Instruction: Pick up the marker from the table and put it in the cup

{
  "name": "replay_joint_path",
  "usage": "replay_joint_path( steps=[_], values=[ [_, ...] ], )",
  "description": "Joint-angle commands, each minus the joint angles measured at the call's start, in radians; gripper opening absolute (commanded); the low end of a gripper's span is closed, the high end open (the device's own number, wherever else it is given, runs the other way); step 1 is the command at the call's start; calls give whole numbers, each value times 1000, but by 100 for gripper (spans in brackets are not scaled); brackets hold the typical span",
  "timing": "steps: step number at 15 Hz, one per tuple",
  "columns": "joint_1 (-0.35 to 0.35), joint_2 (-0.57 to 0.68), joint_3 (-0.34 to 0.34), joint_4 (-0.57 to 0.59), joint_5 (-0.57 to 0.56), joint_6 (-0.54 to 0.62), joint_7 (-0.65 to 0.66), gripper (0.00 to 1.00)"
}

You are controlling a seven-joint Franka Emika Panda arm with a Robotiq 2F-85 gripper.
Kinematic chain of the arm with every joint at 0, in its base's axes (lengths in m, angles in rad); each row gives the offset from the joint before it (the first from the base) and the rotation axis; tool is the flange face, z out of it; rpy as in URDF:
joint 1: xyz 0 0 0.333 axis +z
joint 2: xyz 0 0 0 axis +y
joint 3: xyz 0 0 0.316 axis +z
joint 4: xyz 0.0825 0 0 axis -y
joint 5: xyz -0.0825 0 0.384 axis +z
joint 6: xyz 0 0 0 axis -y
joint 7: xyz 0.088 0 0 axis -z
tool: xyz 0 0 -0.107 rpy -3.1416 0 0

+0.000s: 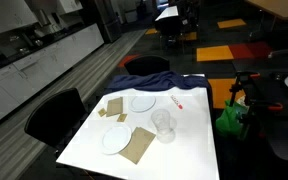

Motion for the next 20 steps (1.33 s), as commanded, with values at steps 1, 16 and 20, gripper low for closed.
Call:
replay_joint_path(
  steps=[1,16,20],
  values=[
    [-27,2,26,2,4,-3,-4,100],
    [-24,22,112,-119,-16,321,310,100],
    [-21,109,152,-140,-52,462,498,100]
  ],
)
